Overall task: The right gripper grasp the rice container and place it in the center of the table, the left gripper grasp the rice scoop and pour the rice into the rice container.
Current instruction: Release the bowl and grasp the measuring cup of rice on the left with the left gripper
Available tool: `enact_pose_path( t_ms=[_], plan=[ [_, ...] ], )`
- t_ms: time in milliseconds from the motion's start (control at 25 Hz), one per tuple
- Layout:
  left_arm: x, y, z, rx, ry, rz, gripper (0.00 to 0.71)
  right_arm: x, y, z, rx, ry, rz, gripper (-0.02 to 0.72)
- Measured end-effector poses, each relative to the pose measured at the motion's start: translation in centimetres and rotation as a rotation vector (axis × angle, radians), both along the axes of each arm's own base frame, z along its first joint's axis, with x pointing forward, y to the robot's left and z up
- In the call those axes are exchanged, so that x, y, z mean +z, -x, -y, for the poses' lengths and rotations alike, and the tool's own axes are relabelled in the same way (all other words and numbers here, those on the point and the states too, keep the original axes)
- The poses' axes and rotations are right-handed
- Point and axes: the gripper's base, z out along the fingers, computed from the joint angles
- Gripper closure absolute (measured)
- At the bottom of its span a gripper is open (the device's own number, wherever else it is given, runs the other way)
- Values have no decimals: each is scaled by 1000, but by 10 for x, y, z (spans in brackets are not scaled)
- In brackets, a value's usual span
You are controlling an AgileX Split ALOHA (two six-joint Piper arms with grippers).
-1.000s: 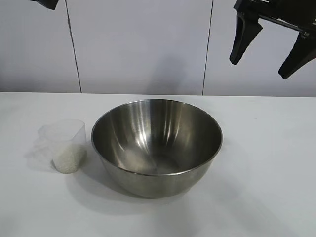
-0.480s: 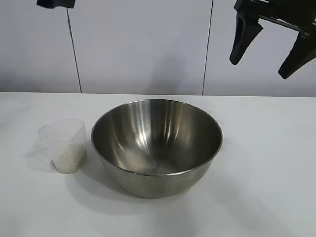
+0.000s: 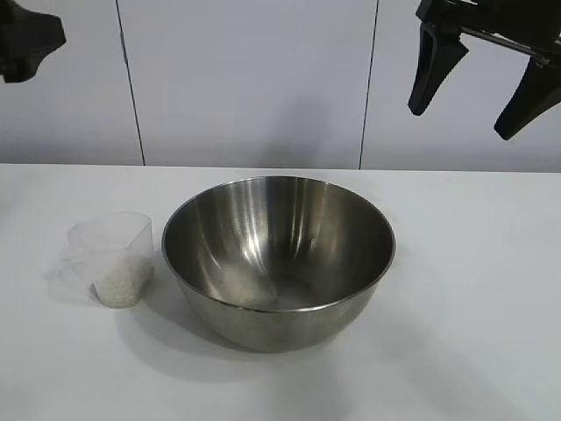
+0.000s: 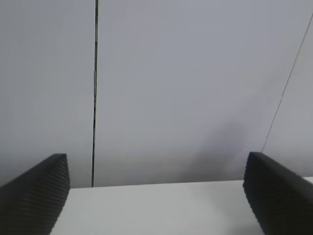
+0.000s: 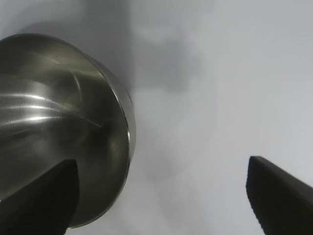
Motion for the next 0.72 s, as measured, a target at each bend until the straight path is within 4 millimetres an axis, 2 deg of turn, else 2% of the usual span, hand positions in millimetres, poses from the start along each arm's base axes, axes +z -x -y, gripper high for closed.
enact_pose_path(
  t_ms=[200,440,720],
  plan=[
    [-31,35,-10,36,-55,-89,16,0,0,0,3,2,1,61],
    [-56,67,-24,110,-134,-207,16,0,0,0,10,3,1,61],
    [-60,73,-28,143,-155,-226,16,0,0,0,14,4,2,61]
  ],
)
